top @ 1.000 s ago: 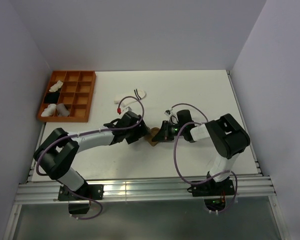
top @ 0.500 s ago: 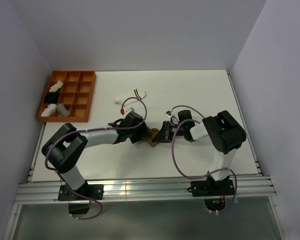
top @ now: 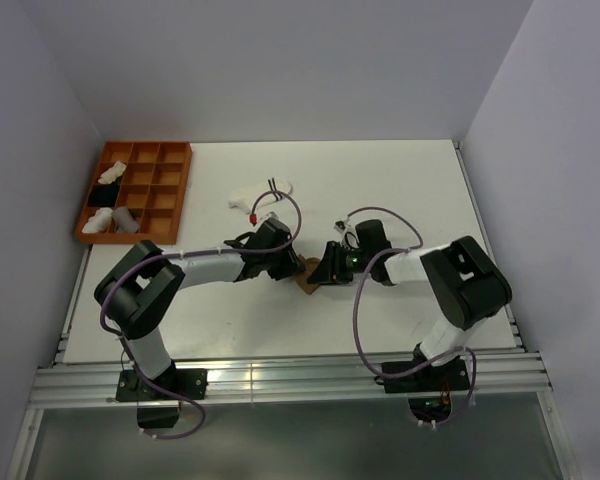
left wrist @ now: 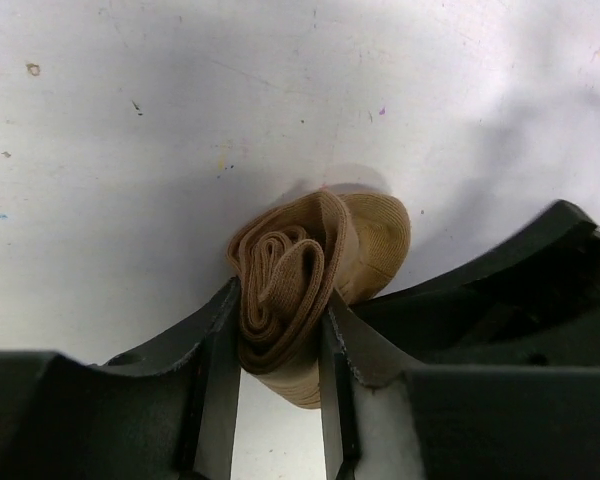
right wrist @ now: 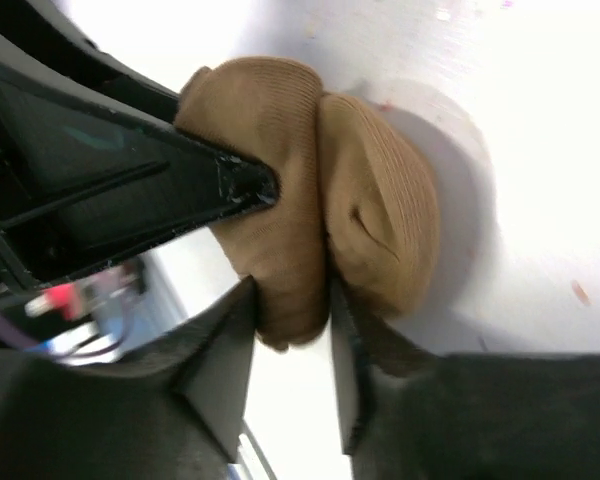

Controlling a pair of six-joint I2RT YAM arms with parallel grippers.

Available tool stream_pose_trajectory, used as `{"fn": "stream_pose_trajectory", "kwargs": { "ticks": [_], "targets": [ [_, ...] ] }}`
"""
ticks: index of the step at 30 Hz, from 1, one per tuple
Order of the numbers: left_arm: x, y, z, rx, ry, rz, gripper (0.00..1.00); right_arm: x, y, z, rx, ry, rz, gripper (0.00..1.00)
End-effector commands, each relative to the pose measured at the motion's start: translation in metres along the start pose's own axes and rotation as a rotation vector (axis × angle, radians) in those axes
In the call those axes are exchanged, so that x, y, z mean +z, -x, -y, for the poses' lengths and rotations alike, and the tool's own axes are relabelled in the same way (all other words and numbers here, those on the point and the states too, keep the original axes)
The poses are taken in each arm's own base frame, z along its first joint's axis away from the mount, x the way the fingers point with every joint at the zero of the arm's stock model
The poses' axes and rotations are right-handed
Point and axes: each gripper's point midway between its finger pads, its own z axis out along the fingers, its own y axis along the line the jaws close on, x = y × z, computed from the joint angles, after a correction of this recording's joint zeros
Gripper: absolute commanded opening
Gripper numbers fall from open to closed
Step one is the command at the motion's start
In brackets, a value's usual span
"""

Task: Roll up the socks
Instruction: Roll the sock at the center of the board.

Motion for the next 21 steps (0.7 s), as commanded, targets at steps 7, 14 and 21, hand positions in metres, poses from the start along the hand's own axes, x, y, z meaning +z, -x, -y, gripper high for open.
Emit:
{"fn": "stream_pose_trajectory", "kwargs": {
  "ticks": [7, 14, 21],
  "targets": [
    [0.002, -0.017, -0.041, 0.097, 0.187, -0.079, 0.14, -0.039, 0.020, 0.005, -0.313, -0.455, 0.247, 0.54],
    [0.001, -0.017, -0.036, 0.118, 0.194, -0.088, 0.14, -0.040, 0.023, -0.040, -0.577, -0.526, 0.327, 0.57],
    [0.001, -0.019, -0.034, 0.124, 0.193, -0.096, 0.14, -0.019, 0.008, -0.048, -0.724, -0.610, 0.291, 0.59]
  ]
}}
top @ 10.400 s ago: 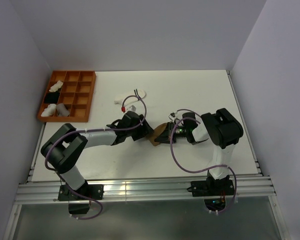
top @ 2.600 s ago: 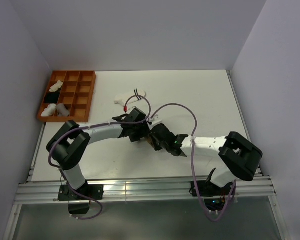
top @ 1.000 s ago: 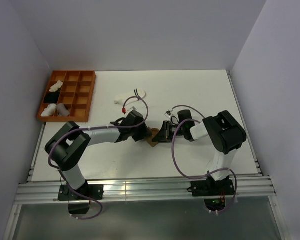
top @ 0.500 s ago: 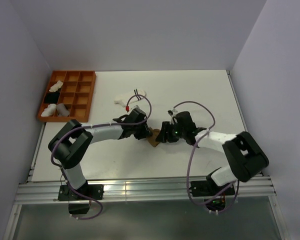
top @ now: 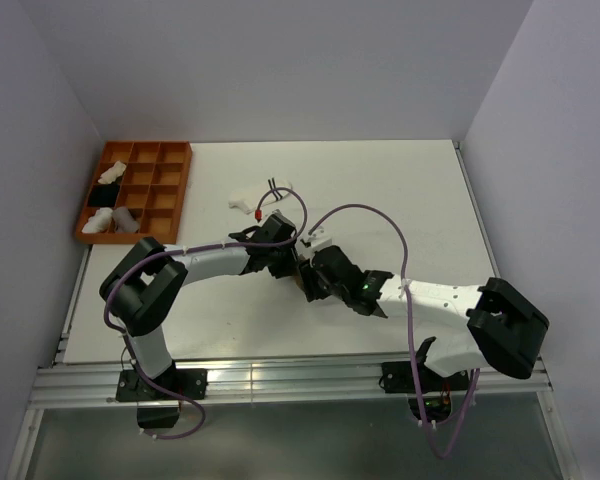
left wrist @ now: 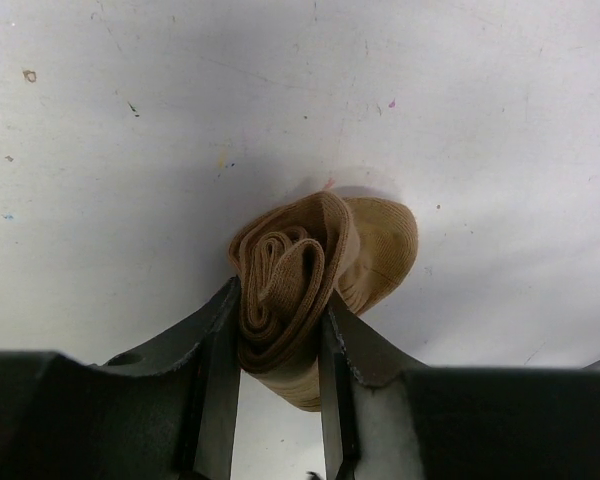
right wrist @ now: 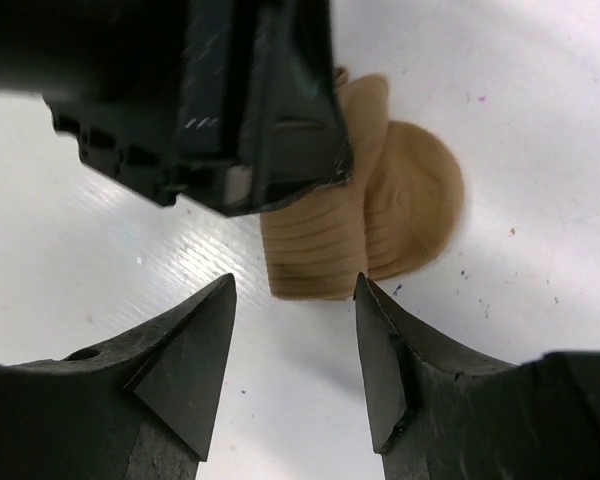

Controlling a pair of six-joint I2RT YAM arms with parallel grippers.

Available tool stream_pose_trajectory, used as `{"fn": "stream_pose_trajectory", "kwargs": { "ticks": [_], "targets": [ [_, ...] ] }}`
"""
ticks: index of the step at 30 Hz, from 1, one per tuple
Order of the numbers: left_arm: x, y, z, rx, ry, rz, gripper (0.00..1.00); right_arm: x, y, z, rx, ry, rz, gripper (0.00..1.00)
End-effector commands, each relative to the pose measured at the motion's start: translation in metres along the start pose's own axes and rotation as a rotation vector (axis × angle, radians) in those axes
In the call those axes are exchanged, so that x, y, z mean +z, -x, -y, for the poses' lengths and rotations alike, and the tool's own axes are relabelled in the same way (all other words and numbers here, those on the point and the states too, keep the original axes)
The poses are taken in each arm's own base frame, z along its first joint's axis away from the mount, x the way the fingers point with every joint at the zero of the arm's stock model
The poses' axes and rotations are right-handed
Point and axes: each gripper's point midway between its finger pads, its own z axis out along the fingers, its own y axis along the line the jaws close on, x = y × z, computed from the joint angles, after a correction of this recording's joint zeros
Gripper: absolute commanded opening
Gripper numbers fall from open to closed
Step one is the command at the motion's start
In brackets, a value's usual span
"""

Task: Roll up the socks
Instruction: Roll the sock at the center of the board.

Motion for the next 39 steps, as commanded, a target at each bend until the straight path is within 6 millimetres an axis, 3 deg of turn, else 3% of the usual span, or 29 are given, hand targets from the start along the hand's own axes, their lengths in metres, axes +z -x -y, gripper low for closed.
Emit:
{"fn": "stream_pose_trajectory", "kwargs": {
  "ticks": [1, 10, 18, 20, 23, 28, 30, 33, 36, 39],
  "targets": [
    [0.004, -0.019, -0.032, 0.058, 0.127, -0.058, 0.14, 0.004, 0.013, 0.002, -0.097, -0.108, 0.040, 0.59],
    [0.006, -0.020, -0.032, 0.061, 0.125, -0.064, 0.14, 0.016, 0.008, -0.017, -0.192, -0.122, 0.040, 0.59],
    [0.004, -0.020, -0.029, 0.069, 0.116, -0.068, 0.14, 0.031, -0.010, -0.013, -0.233, -0.192, -0.019, 0.58],
    [0.003, -0.020, -0.028, 0.070, 0.113, -0.070, 0.14, 0.033, -0.023, -0.001, -0.252, -0.257, -0.070, 0.55],
    [0.003, -0.020, -0.028, 0.073, 0.108, -0.072, 0.14, 0.036, -0.039, 0.010, -0.248, -0.322, -0.125, 0.44],
    [0.000, -0.020, -0.026, 0.077, 0.093, -0.069, 0.14, 0.039, -0.057, 0.011, -0.229, -0.328, -0.192, 0.02],
    [-0.003, -0.019, -0.024, 0.082, 0.087, -0.065, 0.16, 0.037, -0.058, 0.007, -0.217, -0.297, -0.198, 0.00],
    [-0.006, -0.014, -0.021, 0.088, 0.083, -0.047, 0.28, 0.032, -0.056, -0.003, -0.175, -0.215, -0.209, 0.00],
    [-0.010, -0.009, -0.020, 0.087, 0.086, -0.023, 0.50, 0.027, -0.053, -0.009, -0.093, -0.118, -0.235, 0.00],
    [-0.016, -0.003, -0.019, 0.079, 0.086, 0.000, 0.63, 0.023, -0.046, -0.012, -0.017, -0.037, -0.242, 0.00]
  ]
}}
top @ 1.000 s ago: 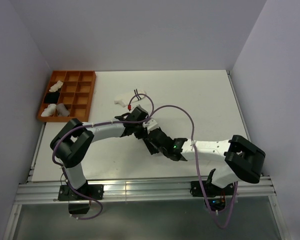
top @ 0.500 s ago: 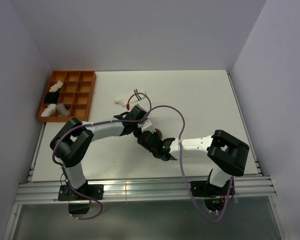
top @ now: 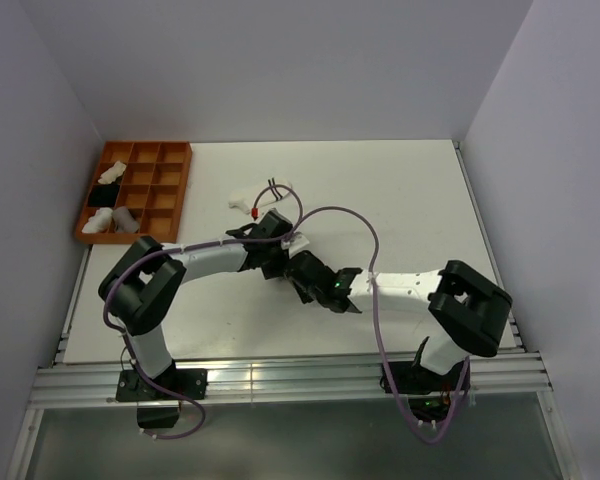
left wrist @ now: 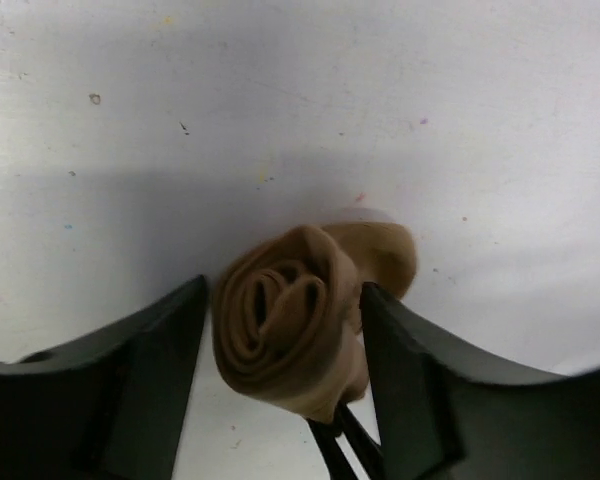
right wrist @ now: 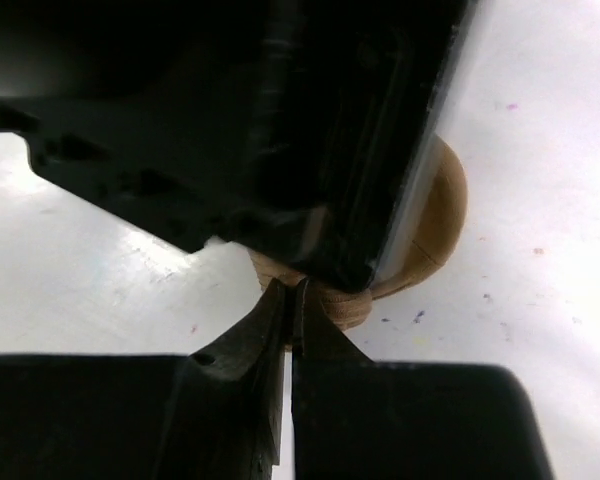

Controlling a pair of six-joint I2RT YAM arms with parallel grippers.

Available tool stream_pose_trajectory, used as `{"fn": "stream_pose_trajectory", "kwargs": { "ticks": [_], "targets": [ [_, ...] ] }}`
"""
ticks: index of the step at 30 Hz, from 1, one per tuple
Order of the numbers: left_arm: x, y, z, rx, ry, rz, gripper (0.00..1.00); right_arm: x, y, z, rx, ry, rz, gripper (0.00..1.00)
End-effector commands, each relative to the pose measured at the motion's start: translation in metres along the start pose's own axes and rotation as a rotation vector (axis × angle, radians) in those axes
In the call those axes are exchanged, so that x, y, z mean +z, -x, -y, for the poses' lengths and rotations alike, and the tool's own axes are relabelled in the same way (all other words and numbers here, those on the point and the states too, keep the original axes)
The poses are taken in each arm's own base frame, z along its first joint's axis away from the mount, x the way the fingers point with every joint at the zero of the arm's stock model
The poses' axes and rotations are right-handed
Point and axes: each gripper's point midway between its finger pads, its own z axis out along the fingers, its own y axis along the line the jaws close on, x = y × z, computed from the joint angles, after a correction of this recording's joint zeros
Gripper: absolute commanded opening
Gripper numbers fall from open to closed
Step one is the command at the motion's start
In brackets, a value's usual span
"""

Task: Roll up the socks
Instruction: Roll the sock at the center of the board.

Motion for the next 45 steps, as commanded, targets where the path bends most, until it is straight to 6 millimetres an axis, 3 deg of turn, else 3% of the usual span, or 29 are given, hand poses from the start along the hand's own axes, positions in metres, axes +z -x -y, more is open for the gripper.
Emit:
{"fn": "stream_pose_trajectory", "kwargs": {
  "ticks": [1, 9, 17, 21, 29, 38, 45],
  "targets": [
    [-0.017, -0.007, -0.008, 0.049, 0.048, 0.017, 0.70, -0.006, -0.024, -0.004, 0.151, 0.190, -0.155, 0.00],
    [-0.043, 0.020, -0.011, -0.073, -0.018, 0.119, 0.87, -0.009, -0.012, -0.001, 0.359, 0.456, -0.228, 0.00],
    [-0.063, 0.030, -0.008, -0.097, -0.108, 0.197, 0.87, -0.008, -0.005, -0.004, 0.611, 0.752, -0.298, 0.00],
    [-0.067, 0.028, 0.005, -0.080, -0.212, 0.203, 0.87, -0.003, 0.002, 0.004, 0.698, 0.810, -0.300, 0.00],
    [-0.048, 0.014, 0.001, -0.089, -0.242, 0.157, 0.84, 0.010, -0.006, 0.010, 0.790, 0.855, -0.367, 0.00],
    [-0.025, 0.015, 0.002, -0.086, -0.210, 0.138, 0.78, 0.020, -0.012, 0.014, 0.811, 0.844, -0.389, 0.00],
    [-0.003, 0.003, -0.015, -0.092, -0.132, 0.089, 0.72, 0.025, -0.017, 0.016, 0.797, 0.817, -0.397, 0.00]
  ]
}}
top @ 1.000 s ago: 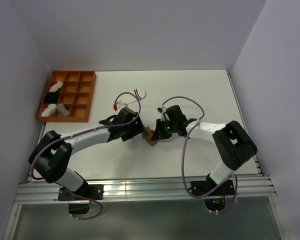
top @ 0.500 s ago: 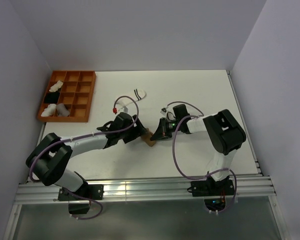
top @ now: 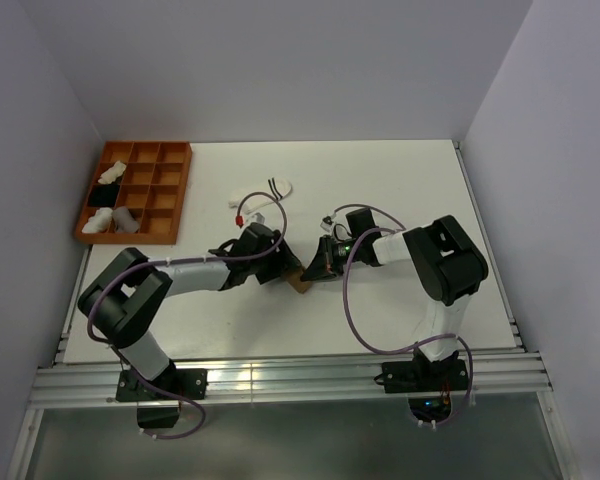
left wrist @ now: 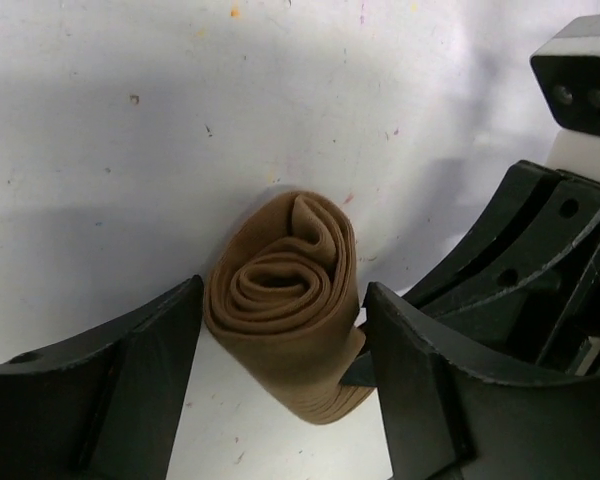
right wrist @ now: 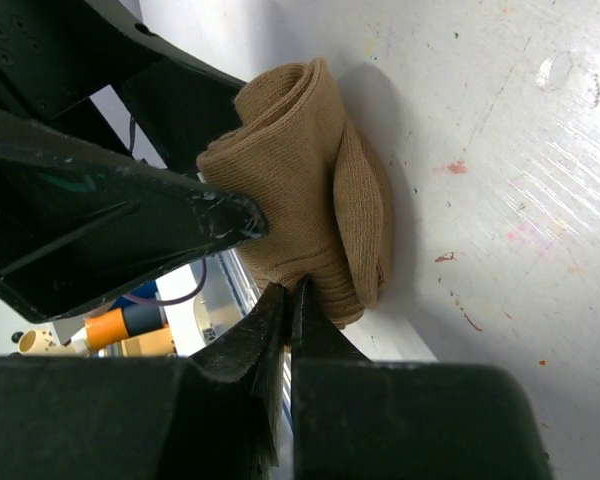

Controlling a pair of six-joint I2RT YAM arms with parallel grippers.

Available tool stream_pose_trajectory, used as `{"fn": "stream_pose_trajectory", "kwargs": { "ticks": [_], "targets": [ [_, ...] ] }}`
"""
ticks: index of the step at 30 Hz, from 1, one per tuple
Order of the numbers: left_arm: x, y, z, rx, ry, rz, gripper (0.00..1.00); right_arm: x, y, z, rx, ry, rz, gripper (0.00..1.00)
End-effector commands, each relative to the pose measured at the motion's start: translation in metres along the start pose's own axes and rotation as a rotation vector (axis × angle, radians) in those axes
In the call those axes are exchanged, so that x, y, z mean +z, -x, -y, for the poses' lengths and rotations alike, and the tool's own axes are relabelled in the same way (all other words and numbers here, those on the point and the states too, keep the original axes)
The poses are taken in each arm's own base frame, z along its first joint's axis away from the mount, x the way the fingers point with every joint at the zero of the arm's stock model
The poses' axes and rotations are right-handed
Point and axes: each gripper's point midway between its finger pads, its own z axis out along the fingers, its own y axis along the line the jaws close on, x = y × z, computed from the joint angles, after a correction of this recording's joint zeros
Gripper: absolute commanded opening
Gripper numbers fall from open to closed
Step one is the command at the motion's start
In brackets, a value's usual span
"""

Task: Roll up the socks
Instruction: Roll the sock at the center of the board.

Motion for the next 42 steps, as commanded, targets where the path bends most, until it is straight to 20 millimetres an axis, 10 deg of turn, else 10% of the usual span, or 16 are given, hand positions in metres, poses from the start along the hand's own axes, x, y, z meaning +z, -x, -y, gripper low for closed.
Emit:
{"fn": "stream_pose_trajectory", "kwargs": {
  "ticks": [1, 7, 11, 19, 30, 42],
  "targets": [
    [0.010, -0.008, -0.014, -0.003, 0.050, -0.031, 0.70, 0.005, -0.006, 0.029, 0.035, -0.104, -0.007, 0.00],
    [0.013, -0.018, -0.030, -0.006, 0.119, -0.070, 0.44, -0.002, -0.004, 0.030, -0.034, -0.159, 0.038, 0.00],
    [0.008, -0.022, -0.039, 0.011, 0.166, -0.097, 0.25, -0.010, 0.006, 0.017, -0.156, -0.224, 0.114, 0.23],
    [0.006, -0.020, -0.039, 0.055, 0.205, -0.117, 0.17, -0.033, 0.021, -0.010, -0.532, -0.544, 0.365, 0.66],
    [0.004, -0.016, -0.032, 0.105, 0.226, -0.145, 0.17, -0.018, 0.007, -0.045, -0.909, -0.761, 0.470, 0.70],
    [0.006, -0.019, -0.031, 0.109, 0.228, -0.170, 0.17, 0.013, -0.006, -0.033, -1.034, -0.876, 0.415, 0.67]
  ]
}}
